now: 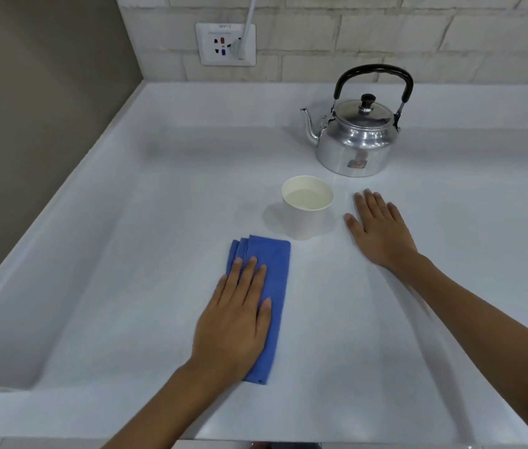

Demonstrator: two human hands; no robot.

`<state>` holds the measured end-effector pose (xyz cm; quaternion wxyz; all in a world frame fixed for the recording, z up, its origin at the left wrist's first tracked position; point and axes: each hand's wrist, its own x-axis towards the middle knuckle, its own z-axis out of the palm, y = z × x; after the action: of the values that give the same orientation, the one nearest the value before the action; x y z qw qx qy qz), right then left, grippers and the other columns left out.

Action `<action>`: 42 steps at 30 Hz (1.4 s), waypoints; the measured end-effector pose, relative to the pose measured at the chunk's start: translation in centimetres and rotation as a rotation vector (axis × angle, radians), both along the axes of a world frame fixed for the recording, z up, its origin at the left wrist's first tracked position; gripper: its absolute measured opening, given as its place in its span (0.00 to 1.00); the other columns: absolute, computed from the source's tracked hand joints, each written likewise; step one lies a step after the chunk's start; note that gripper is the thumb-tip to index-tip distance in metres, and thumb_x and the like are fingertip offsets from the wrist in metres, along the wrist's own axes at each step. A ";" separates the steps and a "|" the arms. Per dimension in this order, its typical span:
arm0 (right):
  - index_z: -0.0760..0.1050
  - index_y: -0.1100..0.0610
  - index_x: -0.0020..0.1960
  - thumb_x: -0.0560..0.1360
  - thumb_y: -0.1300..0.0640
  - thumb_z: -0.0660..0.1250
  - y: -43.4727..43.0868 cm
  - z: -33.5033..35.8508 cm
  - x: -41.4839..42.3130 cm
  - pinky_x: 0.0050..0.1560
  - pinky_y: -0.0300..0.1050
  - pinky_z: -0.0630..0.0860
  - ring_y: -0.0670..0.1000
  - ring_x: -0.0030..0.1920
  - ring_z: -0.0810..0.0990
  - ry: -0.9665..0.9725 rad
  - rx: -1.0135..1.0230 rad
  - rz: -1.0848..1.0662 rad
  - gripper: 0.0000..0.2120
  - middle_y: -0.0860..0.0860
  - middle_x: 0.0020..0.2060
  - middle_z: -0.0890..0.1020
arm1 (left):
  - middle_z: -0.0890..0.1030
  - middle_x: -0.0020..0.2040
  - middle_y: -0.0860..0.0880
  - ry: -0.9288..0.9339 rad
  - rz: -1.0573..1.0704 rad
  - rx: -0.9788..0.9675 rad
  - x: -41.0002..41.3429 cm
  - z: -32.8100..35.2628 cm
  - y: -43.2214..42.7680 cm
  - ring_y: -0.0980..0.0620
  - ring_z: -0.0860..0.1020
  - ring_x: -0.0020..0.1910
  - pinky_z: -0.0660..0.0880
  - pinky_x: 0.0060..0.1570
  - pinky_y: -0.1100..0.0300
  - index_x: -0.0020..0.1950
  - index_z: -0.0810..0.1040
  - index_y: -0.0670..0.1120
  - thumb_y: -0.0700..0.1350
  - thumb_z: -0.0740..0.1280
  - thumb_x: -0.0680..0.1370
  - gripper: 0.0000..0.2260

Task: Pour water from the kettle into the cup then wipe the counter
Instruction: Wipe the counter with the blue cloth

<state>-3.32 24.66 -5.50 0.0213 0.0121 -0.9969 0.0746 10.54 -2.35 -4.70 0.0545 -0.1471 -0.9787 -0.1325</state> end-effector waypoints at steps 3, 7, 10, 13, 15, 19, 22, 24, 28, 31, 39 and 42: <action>0.45 0.56 0.76 0.79 0.43 0.42 -0.1 0.0 0.0 0.74 0.50 0.43 0.51 0.75 0.44 -0.009 -0.003 -0.003 0.29 0.54 0.76 0.48 | 0.50 0.76 0.51 -0.023 0.021 0.001 -1.4 0.0 -2.4 0.53 0.42 0.74 0.41 0.72 0.59 0.74 0.49 0.47 0.55 0.42 0.79 0.25; 0.45 0.56 0.76 0.80 0.44 0.43 -0.5 0.1 0.2 0.75 0.51 0.44 0.51 0.75 0.45 -0.002 0.013 -0.022 0.28 0.54 0.76 0.49 | 0.46 0.77 0.47 -0.033 0.123 -0.011 -2.2 0.0 -0.8 0.50 0.41 0.75 0.40 0.71 0.59 0.74 0.44 0.44 0.50 0.45 0.80 0.24; 0.45 0.57 0.76 0.80 0.44 0.43 -0.6 0.1 0.1 0.75 0.51 0.44 0.52 0.75 0.45 -0.001 0.013 -0.028 0.28 0.55 0.76 0.48 | 0.43 0.77 0.47 -0.035 0.087 -0.002 -1.1 -0.1 2.5 0.49 0.37 0.74 0.36 0.71 0.58 0.74 0.42 0.44 0.51 0.41 0.80 0.24; 0.44 0.57 0.76 0.80 0.44 0.43 -0.6 0.2 0.1 0.75 0.51 0.43 0.52 0.75 0.44 -0.016 0.014 -0.029 0.28 0.55 0.76 0.48 | 0.40 0.76 0.46 -0.066 0.033 -0.008 -0.6 -0.1 5.8 0.48 0.33 0.72 0.34 0.70 0.54 0.74 0.39 0.43 0.52 0.38 0.79 0.25; 0.45 0.57 0.76 0.80 0.44 0.43 -0.6 0.5 0.2 0.75 0.51 0.42 0.52 0.75 0.44 -0.033 0.012 -0.034 0.28 0.54 0.76 0.48 | 0.37 0.76 0.47 -0.106 0.006 0.001 -0.7 0.3 7.0 0.48 0.32 0.72 0.33 0.70 0.54 0.73 0.37 0.43 0.51 0.41 0.80 0.25; 0.52 0.60 0.75 0.81 0.49 0.50 -1.2 1.9 1.8 0.74 0.54 0.40 0.53 0.75 0.46 0.109 -0.120 -0.129 0.26 0.56 0.76 0.53 | 0.32 0.71 0.59 -0.243 -0.119 0.262 -1.3 0.8 5.1 0.58 0.32 0.71 0.30 0.66 0.68 0.72 0.36 0.52 0.55 0.44 0.80 0.25; 0.64 0.63 0.69 0.79 0.59 0.57 -2.3 3.8 5.1 0.72 0.54 0.46 0.58 0.73 0.56 0.319 -0.360 -0.208 0.20 0.59 0.70 0.66 | 0.34 0.69 0.66 -0.193 -0.079 0.425 -2.8 1.4 1.2 0.65 0.35 0.70 0.31 0.63 0.74 0.69 0.35 0.61 0.58 0.44 0.78 0.23; 0.73 0.65 0.61 0.75 0.65 0.61 -4.5 4.9 7.9 0.68 0.53 0.58 0.62 0.66 0.69 0.323 -0.508 -0.167 0.14 0.61 0.61 0.76 | 0.37 0.73 0.60 -0.104 0.006 0.348 -4.8 1.3 -1.0 0.62 0.36 0.71 0.34 0.67 0.67 0.72 0.38 0.56 0.57 0.44 0.78 0.24; 0.73 0.66 0.61 0.75 0.60 0.61 -11.8 5.2 12.2 0.65 0.49 0.64 0.61 0.62 0.70 0.128 -0.396 0.076 0.17 0.62 0.60 0.75 | 0.41 0.77 0.49 -0.138 0.094 0.132 -9.3 0.5 -1.3 0.51 0.39 0.74 0.37 0.69 0.59 0.74 0.41 0.48 0.51 0.45 0.81 0.24; 0.51 0.62 0.74 0.80 0.49 0.51 -15.3 3.5 12.7 0.74 0.49 0.43 0.56 0.75 0.47 0.002 -0.286 0.104 0.27 0.58 0.75 0.53 | 0.43 0.77 0.47 -0.116 0.103 0.069 -12.1 0.3 -0.1 0.49 0.40 0.75 0.39 0.71 0.55 0.74 0.43 0.45 0.51 0.44 0.81 0.24; 0.54 0.63 0.74 0.79 0.51 0.48 -15.1 2.4 13.5 0.72 0.60 0.50 0.59 0.74 0.52 0.019 -0.039 0.119 0.27 0.60 0.74 0.56 | 0.46 0.77 0.48 -0.118 0.142 -0.058 -15.4 -1.1 0.7 0.48 0.43 0.75 0.42 0.73 0.51 0.75 0.44 0.46 0.54 0.41 0.80 0.24; 0.64 0.63 0.70 0.77 0.51 0.48 -12.0 2.2 14.5 0.69 0.61 0.61 0.60 0.71 0.63 0.038 -0.059 0.157 0.26 0.59 0.70 0.66 | 0.48 0.77 0.49 -0.075 0.147 -0.066 -15.4 -1.5 0.6 0.48 0.45 0.75 0.43 0.73 0.52 0.75 0.46 0.47 0.54 0.42 0.80 0.24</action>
<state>11.18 12.61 -3.32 0.0344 0.0908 -0.9897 0.1049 -4.89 -1.77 -6.16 0.0227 -0.0714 -0.9920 -0.1012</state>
